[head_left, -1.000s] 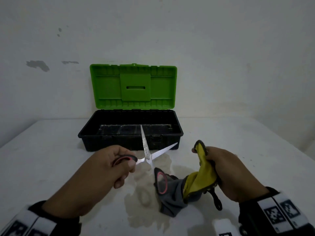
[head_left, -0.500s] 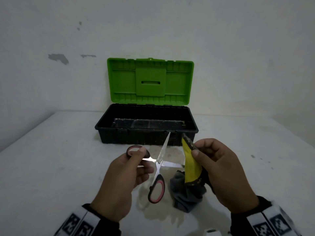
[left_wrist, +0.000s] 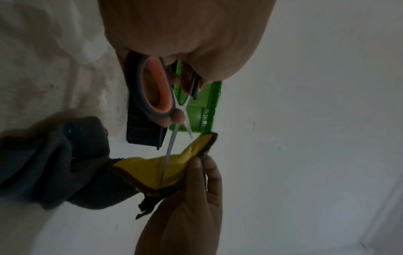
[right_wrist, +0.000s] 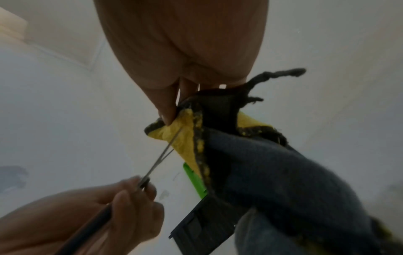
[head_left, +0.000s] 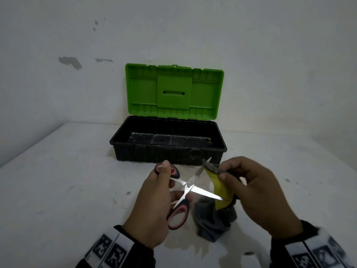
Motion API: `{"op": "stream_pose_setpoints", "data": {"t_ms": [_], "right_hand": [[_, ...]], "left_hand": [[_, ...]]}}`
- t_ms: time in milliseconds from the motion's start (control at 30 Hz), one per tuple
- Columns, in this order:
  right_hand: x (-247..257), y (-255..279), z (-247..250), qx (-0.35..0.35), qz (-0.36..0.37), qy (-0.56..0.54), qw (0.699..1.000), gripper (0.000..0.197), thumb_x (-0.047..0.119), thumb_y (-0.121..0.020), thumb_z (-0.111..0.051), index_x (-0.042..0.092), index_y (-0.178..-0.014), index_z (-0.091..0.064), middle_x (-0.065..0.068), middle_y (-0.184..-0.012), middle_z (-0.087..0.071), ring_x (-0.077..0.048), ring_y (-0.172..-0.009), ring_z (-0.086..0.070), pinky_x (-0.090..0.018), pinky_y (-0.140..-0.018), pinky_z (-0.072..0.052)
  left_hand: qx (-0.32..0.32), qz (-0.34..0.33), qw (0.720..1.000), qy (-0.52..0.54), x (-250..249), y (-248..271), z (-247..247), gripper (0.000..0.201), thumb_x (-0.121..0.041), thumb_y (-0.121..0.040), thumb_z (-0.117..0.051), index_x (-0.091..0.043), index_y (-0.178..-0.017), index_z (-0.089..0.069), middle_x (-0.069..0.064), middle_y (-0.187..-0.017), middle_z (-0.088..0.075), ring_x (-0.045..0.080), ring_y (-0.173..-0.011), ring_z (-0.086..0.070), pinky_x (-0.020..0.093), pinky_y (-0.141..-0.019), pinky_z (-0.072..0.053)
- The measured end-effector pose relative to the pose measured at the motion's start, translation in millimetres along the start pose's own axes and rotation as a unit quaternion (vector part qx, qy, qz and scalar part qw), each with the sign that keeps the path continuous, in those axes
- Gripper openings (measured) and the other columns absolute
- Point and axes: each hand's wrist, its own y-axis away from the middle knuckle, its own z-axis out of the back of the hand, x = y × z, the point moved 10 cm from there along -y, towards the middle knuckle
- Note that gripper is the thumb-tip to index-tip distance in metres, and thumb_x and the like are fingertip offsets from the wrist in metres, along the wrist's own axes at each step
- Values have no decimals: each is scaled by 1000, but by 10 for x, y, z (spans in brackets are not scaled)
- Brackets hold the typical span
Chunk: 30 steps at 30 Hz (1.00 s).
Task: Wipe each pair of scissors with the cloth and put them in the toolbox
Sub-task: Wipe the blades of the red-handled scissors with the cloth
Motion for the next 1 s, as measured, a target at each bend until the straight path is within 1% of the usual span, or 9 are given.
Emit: {"op": "stream_pose_setpoints", "data": {"t_ms": [33, 133, 267, 433, 567, 733, 800, 900, 1000], "right_hand": [[45, 19, -60, 13, 9, 7, 1000, 29, 1, -84, -73, 29, -83, -72, 14, -88, -72, -7, -85, -68, -12, -68, -51], [155, 57, -201, 40, 26, 19, 999, 31, 4, -82, -76, 34, -83, -72, 22, -90, -71, 1, -89, -67, -5, -72, -47], [277, 76, -259, 29, 49, 19, 998, 33, 5, -81, -77, 37, -84, -68, 28, -96, -68, 9, -89, -64, -1, -73, -45], [243, 104, -323, -4, 50, 55, 997, 27, 17, -78, -81, 39, -85, -67, 24, -81, -69, 3, -90, -64, -6, -76, -49], [264, 115, -357, -14, 50, 49, 997, 27, 26, -76, -82, 45, -79, -63, 24, -77, -66, 0, -84, -65, -9, -72, -51], [236, 117, -404, -26, 26, 59, 998, 22, 29, -81, -79, 36, -74, -59, 20, -66, -59, 5, -76, -60, -5, -65, -44], [205, 108, -424, -32, 13, 59, 998, 22, 29, -82, -77, 33, -73, -58, 18, -65, -57, 3, -76, -59, -6, -65, -44], [142, 60, -370, -59, -5, 56, 997, 20, 29, -84, -76, 25, -72, -61, 12, -66, -60, -4, -73, -59, -9, -62, -45], [72, -2, -267, -89, -22, 51, 994, 20, 28, -84, -76, 22, -71, -63, 9, -65, -64, -6, -69, -61, -12, -59, -47]], "left_hand": [[1, -19, 1000, -13, -37, 6, -23, 31, -47, -98, -45, -21, -104, -61, 9, -91, -62, 18, -51, -68, 42, -63, -60], [10, -73, 996, -54, -154, 35, -97, 33, -46, -99, -41, -19, -105, -58, -3, -58, -67, 16, -49, -64, 40, -60, -60], [-15, -140, 984, -111, -283, 48, -111, 33, -51, -96, -42, -24, -93, -61, 8, -87, -64, 25, -72, -65, 41, -55, -60], [-31, -180, 970, -158, -353, 115, -152, 37, -59, -91, -40, -29, -85, -61, 17, -87, -65, 36, -82, -67, 49, -56, -60], [-38, -198, 963, -177, -375, 138, -168, 43, -79, -73, -35, -45, -82, -61, 10, -89, -68, 31, -85, -67, 56, -69, -58], [-48, -192, 965, -172, -396, 145, -162, 29, -67, -82, -38, -49, -76, -60, 15, -91, -66, 36, -86, -66, 56, -65, -59], [-38, -186, 969, -161, -407, 145, -179, 29, -60, -90, -41, -42, -80, -61, 11, -81, -64, 36, -79, -65, 57, -62, -59], [-36, -158, 978, -129, -358, 84, -150, 31, -48, -98, -42, -27, -85, -60, -10, -51, -43, 14, -54, -46, 49, -58, -61], [-44, -140, 981, -126, -298, 35, -122, 33, -47, -99, -42, -21, -85, -58, -10, -50, -36, 11, -52, -36, 51, -59, -58]]}}
